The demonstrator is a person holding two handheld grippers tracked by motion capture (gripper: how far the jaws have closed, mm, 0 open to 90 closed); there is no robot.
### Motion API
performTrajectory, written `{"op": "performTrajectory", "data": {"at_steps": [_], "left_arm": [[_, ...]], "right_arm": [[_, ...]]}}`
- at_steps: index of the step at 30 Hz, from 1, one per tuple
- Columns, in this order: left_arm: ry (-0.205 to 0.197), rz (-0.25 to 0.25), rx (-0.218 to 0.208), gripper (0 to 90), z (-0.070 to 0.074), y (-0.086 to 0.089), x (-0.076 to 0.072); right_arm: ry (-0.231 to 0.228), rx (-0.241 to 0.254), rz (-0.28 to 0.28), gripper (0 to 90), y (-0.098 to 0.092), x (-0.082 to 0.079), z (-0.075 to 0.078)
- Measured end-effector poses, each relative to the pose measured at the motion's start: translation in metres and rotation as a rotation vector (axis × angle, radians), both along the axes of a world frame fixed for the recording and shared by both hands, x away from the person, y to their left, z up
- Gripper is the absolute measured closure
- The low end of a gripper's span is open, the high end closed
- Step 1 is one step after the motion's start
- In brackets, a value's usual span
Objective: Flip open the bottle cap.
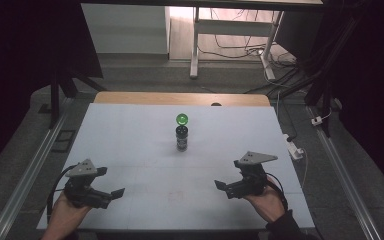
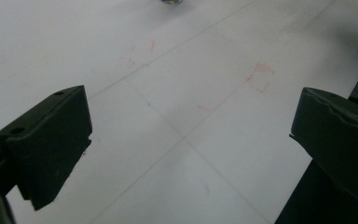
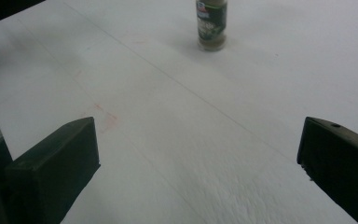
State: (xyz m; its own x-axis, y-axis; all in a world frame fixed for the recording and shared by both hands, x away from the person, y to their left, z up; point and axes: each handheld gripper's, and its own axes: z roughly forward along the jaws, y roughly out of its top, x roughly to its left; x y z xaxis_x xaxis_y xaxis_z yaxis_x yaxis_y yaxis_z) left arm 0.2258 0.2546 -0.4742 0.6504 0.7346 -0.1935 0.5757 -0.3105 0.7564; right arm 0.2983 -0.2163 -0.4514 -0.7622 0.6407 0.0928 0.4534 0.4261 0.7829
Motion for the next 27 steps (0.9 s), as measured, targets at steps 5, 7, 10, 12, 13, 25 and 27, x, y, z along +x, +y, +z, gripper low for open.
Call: {"op": "performTrajectory", "data": {"at_steps": [5, 7, 10, 12, 13, 25, 27], "left_arm": [[-0.003, 0.04, -0.01, 0.0, -0.004, 0.017, -0.017], [-0.005, 0.056, -0.017, 0.0, -0.006, 0.022, -0.023], [0.0, 0.081, -0.02, 0.0, -0.01, 0.032, -0.033], [0.004, 0.099, -0.016, 0.0, -0.013, 0.038, -0.038], [0.007, 0.103, -0.018, 0.0, -0.014, 0.041, -0.04], [0.029, 0.156, -0.016, 0.0, -0.018, 0.055, -0.053], [0.028, 0.156, -0.019, 0.0, -0.018, 0.055, -0.053]], "right_arm": [[-0.019, 0.004, -0.053, 0.0, -0.02, -0.013, -0.003], [-0.015, 0.013, -0.078, 0.0, -0.029, -0.018, -0.005], [-0.013, 0.011, -0.114, 0.0, -0.043, -0.027, -0.006], [-0.01, 0.012, -0.137, 0.0, -0.051, -0.033, -0.008], [-0.005, 0.012, -0.147, 0.0, -0.055, -0.036, -0.009], [0.07, -0.02, -0.232, 0.0, -0.083, -0.055, -0.02], [0.077, -0.021, -0.237, 0.0, -0.084, -0.054, -0.021]]}}
